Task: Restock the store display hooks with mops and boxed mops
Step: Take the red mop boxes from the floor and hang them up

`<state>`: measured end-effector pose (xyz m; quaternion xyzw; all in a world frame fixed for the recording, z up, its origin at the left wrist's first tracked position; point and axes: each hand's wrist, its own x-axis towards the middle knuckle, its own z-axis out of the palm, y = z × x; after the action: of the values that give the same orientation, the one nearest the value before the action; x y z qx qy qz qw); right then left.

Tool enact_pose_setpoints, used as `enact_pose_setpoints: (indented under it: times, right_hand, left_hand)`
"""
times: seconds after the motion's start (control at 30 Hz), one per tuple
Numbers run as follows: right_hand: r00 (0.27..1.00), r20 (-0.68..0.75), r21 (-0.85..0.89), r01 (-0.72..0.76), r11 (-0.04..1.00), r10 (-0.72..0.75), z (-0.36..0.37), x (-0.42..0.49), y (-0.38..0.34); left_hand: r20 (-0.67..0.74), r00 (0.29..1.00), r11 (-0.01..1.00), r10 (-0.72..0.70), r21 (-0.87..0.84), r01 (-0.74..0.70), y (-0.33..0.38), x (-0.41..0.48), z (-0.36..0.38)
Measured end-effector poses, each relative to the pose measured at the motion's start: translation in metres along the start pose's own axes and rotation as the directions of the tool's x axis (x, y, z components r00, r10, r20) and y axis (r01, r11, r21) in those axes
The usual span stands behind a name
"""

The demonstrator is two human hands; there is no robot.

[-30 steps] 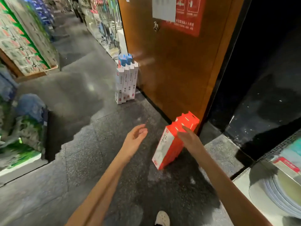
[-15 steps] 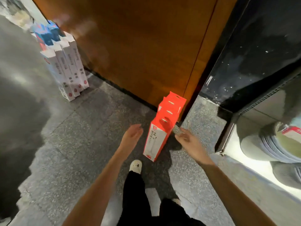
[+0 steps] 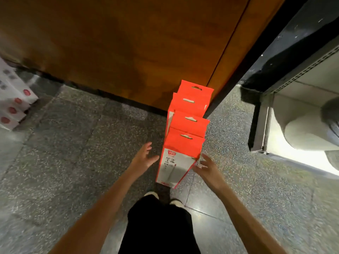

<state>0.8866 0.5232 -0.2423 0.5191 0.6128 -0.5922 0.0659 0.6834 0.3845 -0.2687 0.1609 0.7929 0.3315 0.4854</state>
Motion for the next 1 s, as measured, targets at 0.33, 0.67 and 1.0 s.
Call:
enact_pose_setpoints:
  times: [0.33,0.67,1.0]
  right_hand:
    - [0.991,-0.086,-0.007,0.101,0.995,-0.101,0.027,0.089,0.065]
    - [0.975,-0.062,-0.157,0.204,0.966,-0.215,0.015,0.041,0.042]
    - [0.914,-0.201,-0.162,0.324,0.932,-0.353,-0.104,-0.126,-0.109]
  left_hand:
    - [0.205,0.973,0.994,0.105,0.012,-0.11,-0.054,0.102,0.046]
    - [0.295,0.954,0.986,0.059,0.133,-0.102,-0.039,0.054,0.037]
    - [0.236,0.912,0.924,0.334,0.109,-0.367,0.161,-0.101,-0.002]
